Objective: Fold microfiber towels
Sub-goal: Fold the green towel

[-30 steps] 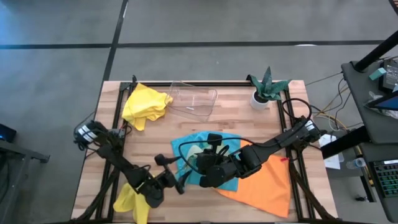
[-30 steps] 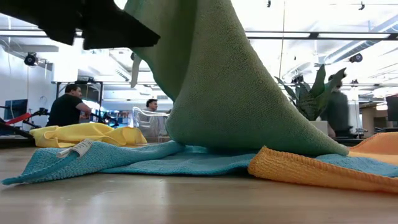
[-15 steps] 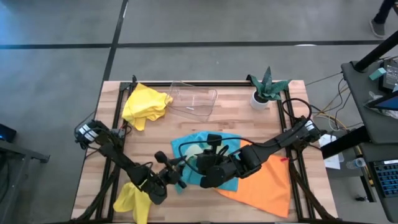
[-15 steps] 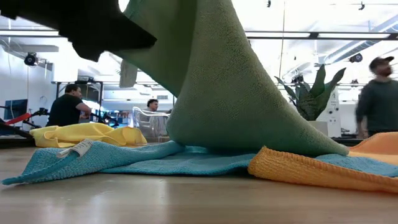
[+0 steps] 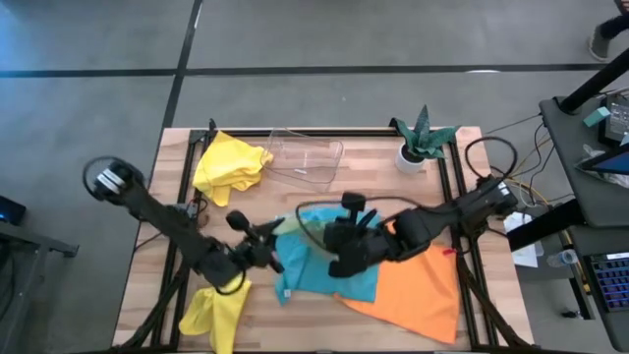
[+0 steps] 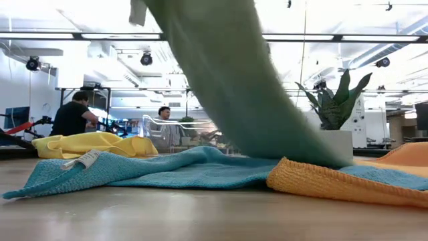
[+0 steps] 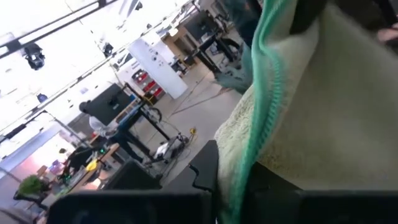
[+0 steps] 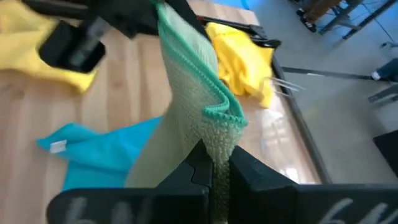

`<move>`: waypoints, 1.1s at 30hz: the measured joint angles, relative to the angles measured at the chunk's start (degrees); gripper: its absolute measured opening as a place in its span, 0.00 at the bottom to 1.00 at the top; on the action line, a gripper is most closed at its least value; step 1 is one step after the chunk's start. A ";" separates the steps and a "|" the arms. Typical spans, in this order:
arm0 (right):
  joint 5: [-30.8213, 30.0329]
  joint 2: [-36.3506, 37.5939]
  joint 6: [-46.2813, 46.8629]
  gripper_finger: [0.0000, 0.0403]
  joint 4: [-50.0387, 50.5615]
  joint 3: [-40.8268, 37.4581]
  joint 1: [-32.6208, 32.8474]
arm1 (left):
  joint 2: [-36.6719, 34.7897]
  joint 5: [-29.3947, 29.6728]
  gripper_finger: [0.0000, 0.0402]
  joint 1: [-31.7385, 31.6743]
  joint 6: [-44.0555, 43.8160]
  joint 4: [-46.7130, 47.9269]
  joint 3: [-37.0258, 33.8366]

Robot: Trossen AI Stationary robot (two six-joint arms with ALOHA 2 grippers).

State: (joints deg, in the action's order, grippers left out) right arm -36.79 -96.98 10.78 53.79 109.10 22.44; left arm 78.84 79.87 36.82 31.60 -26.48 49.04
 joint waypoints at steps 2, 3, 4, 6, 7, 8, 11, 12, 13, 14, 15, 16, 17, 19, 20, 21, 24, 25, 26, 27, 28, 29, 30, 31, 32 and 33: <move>0.81 1.27 -1.38 0.02 -0.05 0.00 -1.43 | -3.37 -2.41 0.00 -1.41 2.48 -0.02 0.00; 1.38 1.72 -1.71 0.02 -0.19 0.02 -2.23 | -4.99 -3.84 0.00 -2.33 3.56 0.01 0.00; 1.74 2.24 -2.01 0.02 -0.25 0.02 -3.08 | -6.48 -5.17 0.00 -3.16 4.75 0.14 0.00; 2.80 3.15 -2.84 0.02 -0.38 0.02 -4.95 | -9.06 -8.76 0.00 -5.20 6.29 0.14 0.00; 3.20 3.53 -3.10 0.02 -0.50 0.02 -5.92 | -10.15 -10.57 0.00 -6.34 6.71 0.14 0.00; 3.87 3.91 -3.66 0.02 -0.67 0.04 -6.82 | -11.01 -11.89 0.00 -7.33 6.80 0.15 0.00; 6.20 4.90 -5.39 0.02 -1.00 0.04 -9.33 | -12.75 -14.96 0.00 -10.19 8.49 0.40 0.06; 6.75 5.23 -5.83 0.02 -1.04 0.04 -10.05 | -13.13 -15.40 0.00 -11.05 9.51 0.38 0.23; 7.19 5.51 -6.27 0.02 -1.06 0.04 -10.72 | -13.42 -15.80 0.00 -11.78 10.50 0.43 0.38; 7.30 5.84 -6.76 0.02 -1.19 0.04 -11.37 | -13.63 -15.94 0.00 -12.45 11.32 0.42 0.60; 7.33 6.33 -7.21 0.02 -1.30 0.04 -11.95 | -13.67 -16.05 0.00 -13.12 12.18 0.39 0.94; 7.50 6.87 -7.56 0.02 -1.28 0.04 -12.52 | -13.67 -16.43 0.00 -13.59 12.65 0.40 1.38; 7.60 7.40 -8.04 0.02 -1.46 0.04 -12.99 | -13.67 -16.84 0.00 -13.98 13.00 0.42 1.83; 7.72 8.62 -9.03 0.02 -2.24 0.04 -13.80 | -13.62 -17.49 0.00 -14.26 14.66 0.40 3.08; 7.79 9.22 -9.30 0.02 -2.64 0.04 -14.04 | -13.43 -17.60 0.00 -14.32 15.53 0.23 3.90; 7.88 9.78 -9.39 0.02 -2.87 0.04 -14.23 | -13.22 -17.70 0.00 -14.36 16.14 0.15 4.78; 7.99 11.37 -9.45 0.02 -3.07 0.04 -14.45 | -12.25 -17.81 0.00 -14.38 18.46 0.20 7.26; 7.99 11.81 -9.48 0.02 -3.09 0.04 -14.45 | -11.99 -17.87 0.00 -14.38 18.75 0.18 7.89; 7.99 12.20 -9.48 0.02 -3.04 0.04 -14.45 | -11.77 -17.87 0.00 -14.38 18.79 0.20 8.39; 7.99 12.52 -9.43 0.02 -2.92 0.04 -14.43 | -11.61 -17.91 0.00 -14.38 18.82 0.66 8.83; 7.99 12.77 -9.41 0.02 -2.67 0.04 -14.42 | -11.39 -18.02 0.00 -14.38 18.75 1.35 9.13; 7.95 12.91 -9.42 0.02 -2.27 0.04 -14.24 | -11.18 -18.11 0.00 -14.38 18.71 2.23 9.36; 7.84 12.94 -9.43 0.02 -1.87 0.04 -14.12 | -10.92 -18.08 0.00 -14.38 18.70 2.94 9.49; 7.73 13.05 -9.50 0.02 -1.64 0.03 -14.07 | -10.62 -18.08 0.00 -14.42 18.71 3.42 9.59; 7.72 13.16 -9.53 0.02 -1.39 0.02 -14.06 | -10.36 -18.09 0.00 -14.57 18.70 3.57 9.66; 7.64 13.20 -9.53 0.02 -1.41 0.00 -14.06 | -9.96 -18.05 0.00 -14.75 18.68 3.55 9.79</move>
State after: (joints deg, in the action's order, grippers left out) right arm -29.15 -83.78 1.26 52.38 109.10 8.38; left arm 68.88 61.82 22.06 50.28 -22.94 58.83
